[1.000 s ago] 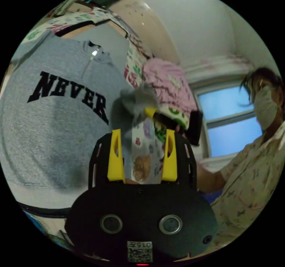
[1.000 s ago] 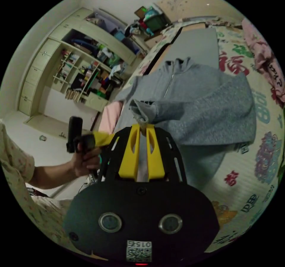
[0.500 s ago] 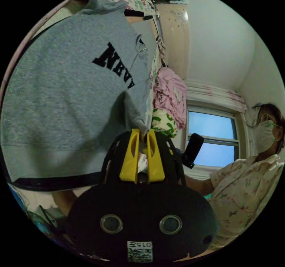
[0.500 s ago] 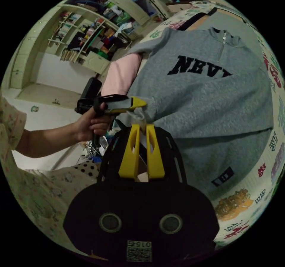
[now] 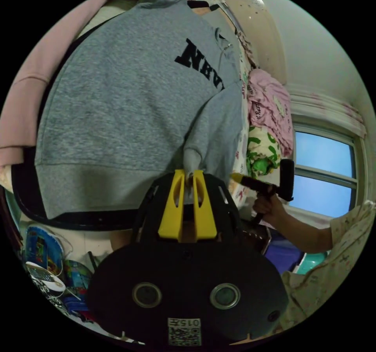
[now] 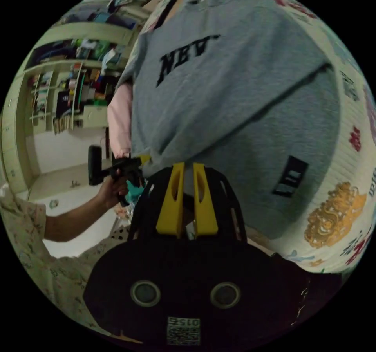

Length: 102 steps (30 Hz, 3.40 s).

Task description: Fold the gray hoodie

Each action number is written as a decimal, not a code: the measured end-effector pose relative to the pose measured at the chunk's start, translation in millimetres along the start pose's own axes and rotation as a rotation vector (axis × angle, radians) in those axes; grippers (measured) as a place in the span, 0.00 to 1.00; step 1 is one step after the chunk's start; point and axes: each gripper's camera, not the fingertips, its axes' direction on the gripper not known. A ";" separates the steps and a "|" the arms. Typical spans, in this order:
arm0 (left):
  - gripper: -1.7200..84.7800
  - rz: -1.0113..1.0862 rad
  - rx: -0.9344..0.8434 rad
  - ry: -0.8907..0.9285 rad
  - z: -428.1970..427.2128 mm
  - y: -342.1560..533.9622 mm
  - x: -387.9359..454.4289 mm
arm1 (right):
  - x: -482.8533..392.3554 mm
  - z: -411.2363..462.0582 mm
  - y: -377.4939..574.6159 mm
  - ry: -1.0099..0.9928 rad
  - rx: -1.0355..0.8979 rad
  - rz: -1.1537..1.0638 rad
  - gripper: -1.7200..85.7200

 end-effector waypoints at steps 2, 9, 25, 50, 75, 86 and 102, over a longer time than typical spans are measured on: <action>0.08 0.009 0.006 -0.074 0.8 -2.7 6.0 | 51.1 -36.0 -13.5 0.008 0.103 0.114 0.09; 0.11 -0.046 0.039 -0.062 6.6 -22.3 29.3 | 243.2 -166.5 -90.8 -0.040 0.436 0.437 0.13; 0.12 0.224 0.147 -0.465 -8.8 -183.7 257.0 | 457.6 -247.5 -123.6 -0.380 0.352 0.448 0.06; 0.04 0.811 -0.050 -0.630 230.7 -447.0 561.0 | 662.9 -182.8 -9.9 -0.281 0.375 0.362 0.02; 0.01 0.433 -0.111 -0.592 62.7 -159.9 332.1 | 505.5 408.8 338.9 0.296 -0.211 -0.581 0.01; 0.01 0.406 0.007 -0.766 115.0 -107.7 298.3 | 554.8 661.6 491.0 0.835 -0.307 -0.949 0.01; 0.02 0.528 -0.123 -0.528 170.6 -95.3 193.1 | 673.6 909.7 614.4 1.006 -0.451 -1.096 0.01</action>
